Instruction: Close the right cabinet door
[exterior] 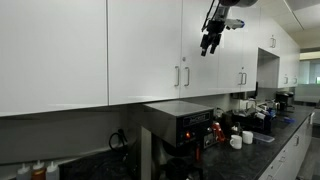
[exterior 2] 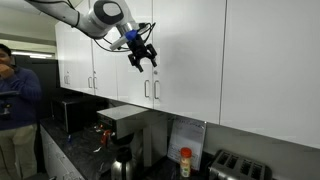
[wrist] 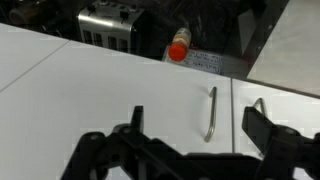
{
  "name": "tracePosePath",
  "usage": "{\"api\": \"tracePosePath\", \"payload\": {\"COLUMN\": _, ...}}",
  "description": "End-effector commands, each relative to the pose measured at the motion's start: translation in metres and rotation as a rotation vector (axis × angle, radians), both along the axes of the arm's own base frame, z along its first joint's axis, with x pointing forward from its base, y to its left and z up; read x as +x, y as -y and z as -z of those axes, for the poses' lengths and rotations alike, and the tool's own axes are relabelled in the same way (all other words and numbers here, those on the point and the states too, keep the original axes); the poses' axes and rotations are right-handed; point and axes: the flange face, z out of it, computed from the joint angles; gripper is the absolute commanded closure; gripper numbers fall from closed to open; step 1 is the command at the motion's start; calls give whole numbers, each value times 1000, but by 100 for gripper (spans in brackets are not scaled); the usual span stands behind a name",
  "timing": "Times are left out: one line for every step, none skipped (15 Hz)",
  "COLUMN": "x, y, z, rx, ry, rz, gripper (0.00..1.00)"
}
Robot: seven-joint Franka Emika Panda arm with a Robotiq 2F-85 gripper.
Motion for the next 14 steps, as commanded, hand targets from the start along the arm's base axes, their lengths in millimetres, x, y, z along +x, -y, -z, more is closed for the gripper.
{"api": "tracePosePath", "payload": {"x": -64, "y": -16, "z": -3, "rx": 11, "ry": -51, "rz": 24, "gripper": 0}}
{"api": "tracePosePath", "payload": {"x": -79, "y": -21, "z": -6, "rx": 14, "ry": -62, "rz": 33, "gripper": 0}}
{"api": "tracePosePath", "payload": {"x": -95, "y": -25, "z": -5, "rx": 17, "ry": -73, "rz": 42, "gripper": 0}}
{"api": "tracePosePath", "payload": {"x": -108, "y": -29, "z": -4, "rx": 21, "ry": -85, "rz": 55, "gripper": 0}}
{"api": "tracePosePath", "payload": {"x": -122, "y": -32, "z": -2, "rx": 32, "ry": -101, "rz": 76, "gripper": 0}}
{"api": "tracePosePath", "payload": {"x": -134, "y": -35, "z": 3, "rx": 46, "ry": -122, "rz": 92, "gripper": 0}}
{"api": "tracePosePath", "payload": {"x": -147, "y": -39, "z": 5, "rx": 64, "ry": -146, "rz": 98, "gripper": 0}}
{"api": "tracePosePath", "payload": {"x": -157, "y": -44, "z": 9, "rx": 94, "ry": -167, "rz": 92, "gripper": 0}}
{"api": "tracePosePath", "payload": {"x": -166, "y": -48, "z": 11, "rx": 128, "ry": -183, "rz": 89, "gripper": 0}}
{"api": "tracePosePath", "payload": {"x": -174, "y": -52, "z": 12, "rx": 172, "ry": -200, "rz": 77, "gripper": 0}}
{"api": "tracePosePath", "payload": {"x": -180, "y": -56, "z": 14, "rx": 217, "ry": -221, "rz": 63, "gripper": 0}}
{"api": "tracePosePath", "payload": {"x": -185, "y": -60, "z": 14, "rx": 251, "ry": -236, "rz": 68, "gripper": 0}}
{"api": "tracePosePath", "payload": {"x": -189, "y": -61, "z": 16, "rx": 266, "ry": -252, "rz": 87, "gripper": 0}}
{"api": "tracePosePath", "payload": {"x": -194, "y": -63, "z": 17, "rx": 266, "ry": -264, "rz": 109, "gripper": 0}}
